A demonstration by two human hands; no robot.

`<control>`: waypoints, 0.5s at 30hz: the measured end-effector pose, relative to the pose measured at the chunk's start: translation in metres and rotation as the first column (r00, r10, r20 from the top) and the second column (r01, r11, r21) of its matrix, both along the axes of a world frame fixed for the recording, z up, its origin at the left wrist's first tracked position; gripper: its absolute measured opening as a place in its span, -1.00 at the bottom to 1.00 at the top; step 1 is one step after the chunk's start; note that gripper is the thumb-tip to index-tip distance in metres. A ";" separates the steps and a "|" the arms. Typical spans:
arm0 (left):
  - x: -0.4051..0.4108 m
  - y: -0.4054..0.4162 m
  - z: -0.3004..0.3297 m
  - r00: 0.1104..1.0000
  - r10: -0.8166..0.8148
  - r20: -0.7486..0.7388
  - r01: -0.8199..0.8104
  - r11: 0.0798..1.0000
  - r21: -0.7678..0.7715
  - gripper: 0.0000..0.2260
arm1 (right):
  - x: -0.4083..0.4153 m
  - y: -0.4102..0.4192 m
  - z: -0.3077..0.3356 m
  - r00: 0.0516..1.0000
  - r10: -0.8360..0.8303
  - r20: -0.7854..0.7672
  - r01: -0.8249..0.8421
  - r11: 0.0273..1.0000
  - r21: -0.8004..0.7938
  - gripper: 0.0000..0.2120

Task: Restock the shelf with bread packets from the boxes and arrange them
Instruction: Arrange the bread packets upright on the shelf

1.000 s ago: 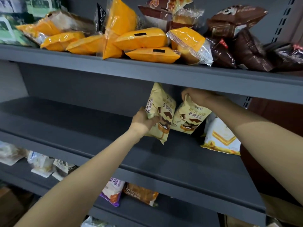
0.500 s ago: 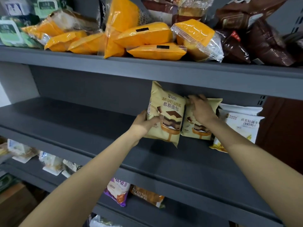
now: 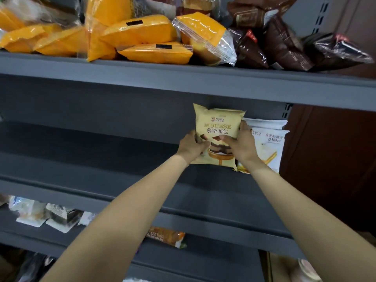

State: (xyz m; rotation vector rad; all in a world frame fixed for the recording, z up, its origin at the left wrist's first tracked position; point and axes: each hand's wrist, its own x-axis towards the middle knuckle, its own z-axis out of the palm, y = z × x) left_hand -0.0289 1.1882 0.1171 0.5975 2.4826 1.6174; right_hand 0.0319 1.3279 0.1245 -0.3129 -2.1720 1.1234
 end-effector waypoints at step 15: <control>-0.001 -0.039 0.005 0.995 0.036 -0.096 -0.054 0.980 -0.191 -0.76 | 0.005 -0.065 0.003 0.982 -0.051 0.183 -0.069 0.801 0.595 -0.53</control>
